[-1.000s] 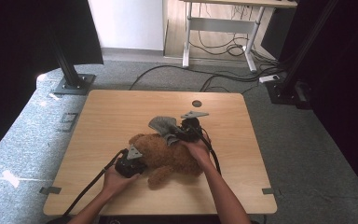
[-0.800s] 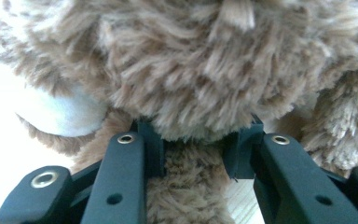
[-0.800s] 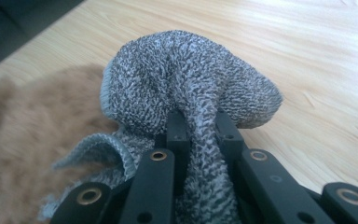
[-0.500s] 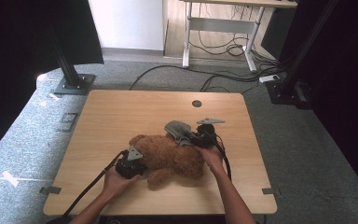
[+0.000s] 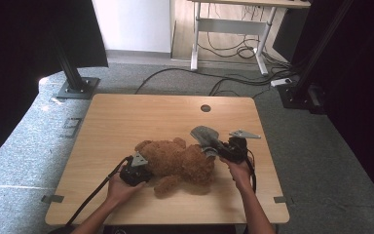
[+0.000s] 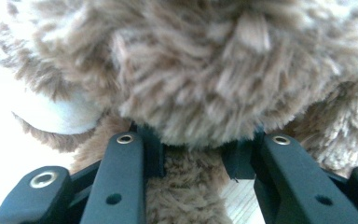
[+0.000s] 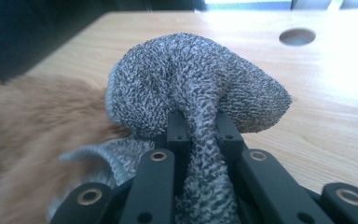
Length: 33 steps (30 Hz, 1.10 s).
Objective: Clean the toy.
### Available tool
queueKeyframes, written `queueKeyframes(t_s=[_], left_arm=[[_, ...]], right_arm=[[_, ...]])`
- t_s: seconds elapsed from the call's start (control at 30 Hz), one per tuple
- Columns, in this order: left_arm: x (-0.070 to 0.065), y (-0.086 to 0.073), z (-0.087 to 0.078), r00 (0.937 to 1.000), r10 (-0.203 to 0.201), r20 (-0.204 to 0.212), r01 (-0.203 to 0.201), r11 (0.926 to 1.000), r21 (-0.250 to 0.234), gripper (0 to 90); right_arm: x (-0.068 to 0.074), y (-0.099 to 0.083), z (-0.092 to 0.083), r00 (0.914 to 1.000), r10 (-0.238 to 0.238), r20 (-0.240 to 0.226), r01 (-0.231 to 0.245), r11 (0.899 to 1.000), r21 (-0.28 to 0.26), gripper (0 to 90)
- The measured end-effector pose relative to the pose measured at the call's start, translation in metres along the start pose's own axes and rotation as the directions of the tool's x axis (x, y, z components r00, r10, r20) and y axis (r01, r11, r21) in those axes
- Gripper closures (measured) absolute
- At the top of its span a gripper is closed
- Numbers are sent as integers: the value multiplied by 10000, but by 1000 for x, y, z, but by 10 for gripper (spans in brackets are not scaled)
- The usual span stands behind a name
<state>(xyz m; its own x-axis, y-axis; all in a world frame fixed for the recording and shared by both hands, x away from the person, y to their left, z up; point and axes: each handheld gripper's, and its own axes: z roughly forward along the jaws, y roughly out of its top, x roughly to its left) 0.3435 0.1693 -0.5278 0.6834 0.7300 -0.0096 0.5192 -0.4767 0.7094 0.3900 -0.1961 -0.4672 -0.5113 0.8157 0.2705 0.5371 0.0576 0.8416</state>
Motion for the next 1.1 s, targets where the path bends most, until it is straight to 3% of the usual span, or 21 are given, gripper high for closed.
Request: queueKeyframes(t_s=[0.17, 0.23, 0.43, 0.6, 0.67, 0.93, 0.97, 1.03, 1.1], left_arm=[[2, 1, 0, 9999, -104, 78, 104, 9999, 30, 635], [3, 1, 0, 9998, -153, 118, 152, 9999, 36, 635], [3, 1, 1, 9996, -230, 132, 230, 9997, 44, 635], [3, 1, 1, 9998, -193, 104, 192, 9998, 58, 635], [2, 1, 1, 9998, -167, 91, 166, 9998, 57, 634], [1, 1, 0, 9999, -94, 108, 94, 9999, 67, 632], [0, 0, -1, 10000, -61, 77, 61, 9999, 85, 631], [-1, 0, -1, 10000, -17, 16, 16, 9999, 117, 631], [-3, 0, -1, 10000, 52, -59, -51, 9999, 147, 631]], right_arm=[[8, 2, -19, 9996, -105, -273, 95, 9993, -362, 805], [17, 1, -33, 9986, -254, -470, 230, 9984, -509, 805], [29, -15, -50, 9954, -592, -756, 579, 9981, -195, 805], [38, -34, -39, 9920, -975, -800, 1037, 9916, 772, 808], [38, -38, -36, 9922, -997, -750, 1060, 9906, 859, 809], [29, -54, -27, 9979, -500, -402, 545, 9911, 1216, 813], [24, -59, -21, 9991, -129, -415, 182, 9913, 1301, 813], [21, -60, -17, 9988, 144, -473, -88, 9932, 1164, 813], [21, -58, -10, 9994, 101, -320, -65, 9938, 1109, 813]])
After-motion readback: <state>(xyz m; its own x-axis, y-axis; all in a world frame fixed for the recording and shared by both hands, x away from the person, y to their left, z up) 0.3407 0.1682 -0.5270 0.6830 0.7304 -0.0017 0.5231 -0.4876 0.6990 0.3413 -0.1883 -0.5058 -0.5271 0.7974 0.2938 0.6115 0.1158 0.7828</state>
